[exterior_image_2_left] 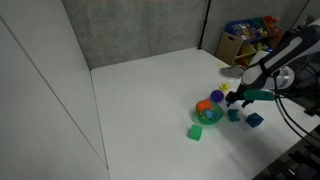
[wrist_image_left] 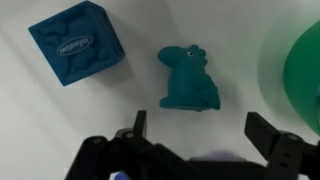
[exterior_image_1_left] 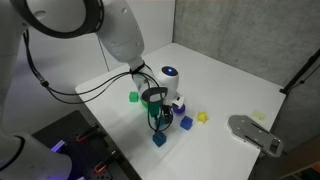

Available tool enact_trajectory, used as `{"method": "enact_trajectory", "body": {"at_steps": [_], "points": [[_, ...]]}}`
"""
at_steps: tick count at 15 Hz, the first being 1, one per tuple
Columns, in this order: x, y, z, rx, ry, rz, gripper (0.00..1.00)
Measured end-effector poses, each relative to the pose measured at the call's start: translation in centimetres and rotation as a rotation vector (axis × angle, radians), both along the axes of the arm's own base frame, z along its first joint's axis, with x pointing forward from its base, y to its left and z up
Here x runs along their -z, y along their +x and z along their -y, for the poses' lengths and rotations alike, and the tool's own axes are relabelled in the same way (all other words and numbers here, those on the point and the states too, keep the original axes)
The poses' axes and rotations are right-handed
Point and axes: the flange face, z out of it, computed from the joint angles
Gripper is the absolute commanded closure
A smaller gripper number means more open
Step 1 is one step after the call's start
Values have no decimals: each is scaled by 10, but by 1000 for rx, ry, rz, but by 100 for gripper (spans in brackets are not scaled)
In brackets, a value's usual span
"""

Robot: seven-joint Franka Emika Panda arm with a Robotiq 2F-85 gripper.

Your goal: Put the dark green toy in the green bowl

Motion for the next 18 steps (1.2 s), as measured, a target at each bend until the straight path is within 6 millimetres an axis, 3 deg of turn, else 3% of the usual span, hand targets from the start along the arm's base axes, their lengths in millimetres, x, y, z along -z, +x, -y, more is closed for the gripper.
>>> {"method": "enact_trajectory", "body": {"at_steps": [6, 7, 9, 13, 18], "points": [[27, -13, -13, -19, -29, 22, 0], [30, -14, -15, -22, -31, 23, 25], [35, -17, -19, -30, -35, 23, 34], [38, -17, -22, -38, -49, 34, 68], [16, -4, -12, -9, -72, 80, 84]]}}
